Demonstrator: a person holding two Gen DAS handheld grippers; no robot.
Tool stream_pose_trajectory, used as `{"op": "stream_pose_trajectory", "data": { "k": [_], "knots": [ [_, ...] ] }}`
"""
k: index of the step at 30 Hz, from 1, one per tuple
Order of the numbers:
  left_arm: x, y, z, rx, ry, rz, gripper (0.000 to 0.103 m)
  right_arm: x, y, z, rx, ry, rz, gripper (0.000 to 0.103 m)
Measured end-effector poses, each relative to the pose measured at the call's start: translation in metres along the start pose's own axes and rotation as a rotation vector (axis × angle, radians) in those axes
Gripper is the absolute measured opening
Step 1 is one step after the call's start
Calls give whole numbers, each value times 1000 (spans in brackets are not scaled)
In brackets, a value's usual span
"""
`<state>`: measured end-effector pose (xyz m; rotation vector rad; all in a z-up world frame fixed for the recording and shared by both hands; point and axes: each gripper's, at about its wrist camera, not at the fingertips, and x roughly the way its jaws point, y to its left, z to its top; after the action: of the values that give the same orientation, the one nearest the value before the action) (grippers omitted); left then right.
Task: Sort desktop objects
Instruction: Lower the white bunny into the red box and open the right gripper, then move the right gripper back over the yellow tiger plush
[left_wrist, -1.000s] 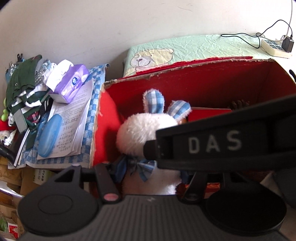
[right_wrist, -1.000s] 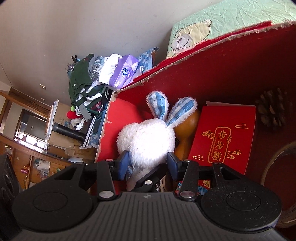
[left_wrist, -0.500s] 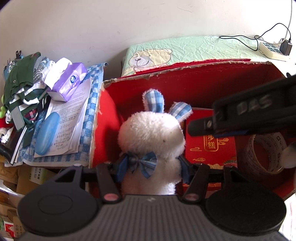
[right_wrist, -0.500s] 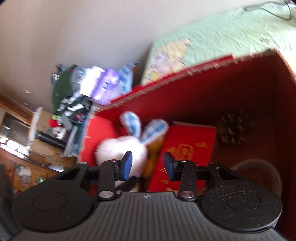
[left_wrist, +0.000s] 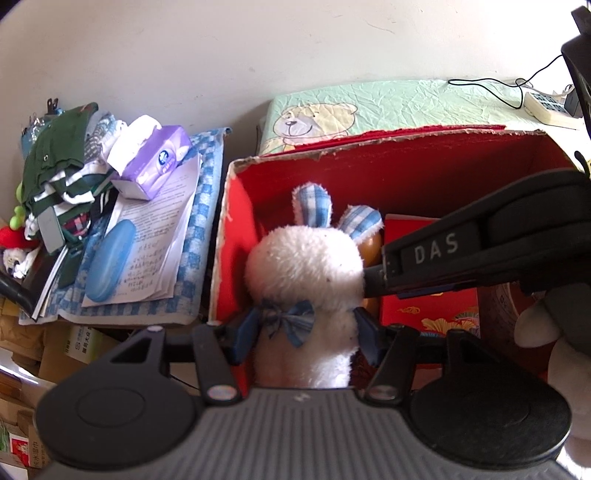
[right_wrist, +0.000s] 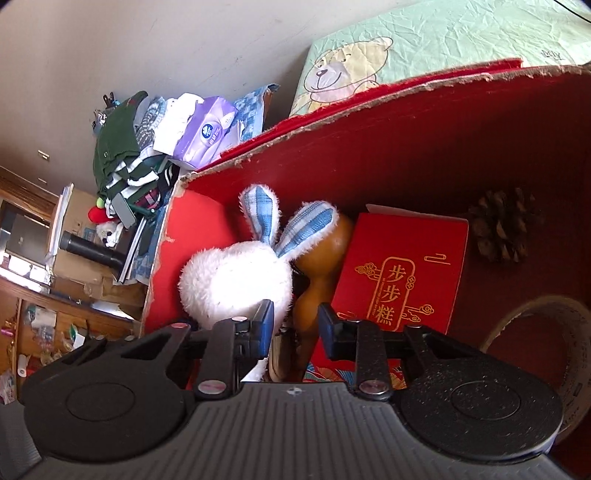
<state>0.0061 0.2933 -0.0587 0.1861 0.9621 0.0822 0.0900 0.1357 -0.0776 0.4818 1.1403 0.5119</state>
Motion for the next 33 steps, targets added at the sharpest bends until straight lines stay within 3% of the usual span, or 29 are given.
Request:
{"op": "stream_pose_trajectory", "data": {
  "k": [10, 19, 28, 33],
  "knots": [
    [-13, -8, -4, -6, -7, 18, 65, -23, -8, -7, -4, -44, -3, 33],
    [-41, -34, 9, 32, -43, 85, 66, -66, -24, -12, 2, -137, 27, 34],
    [-71, -88, 24, 33, -66, 122, 69, -129, -55, -13, -16, -223, 84, 39],
    [-87, -132, 34, 33, -85, 107, 76, -172, -83, -14, -31, -265, 106, 39]
  ]
}}
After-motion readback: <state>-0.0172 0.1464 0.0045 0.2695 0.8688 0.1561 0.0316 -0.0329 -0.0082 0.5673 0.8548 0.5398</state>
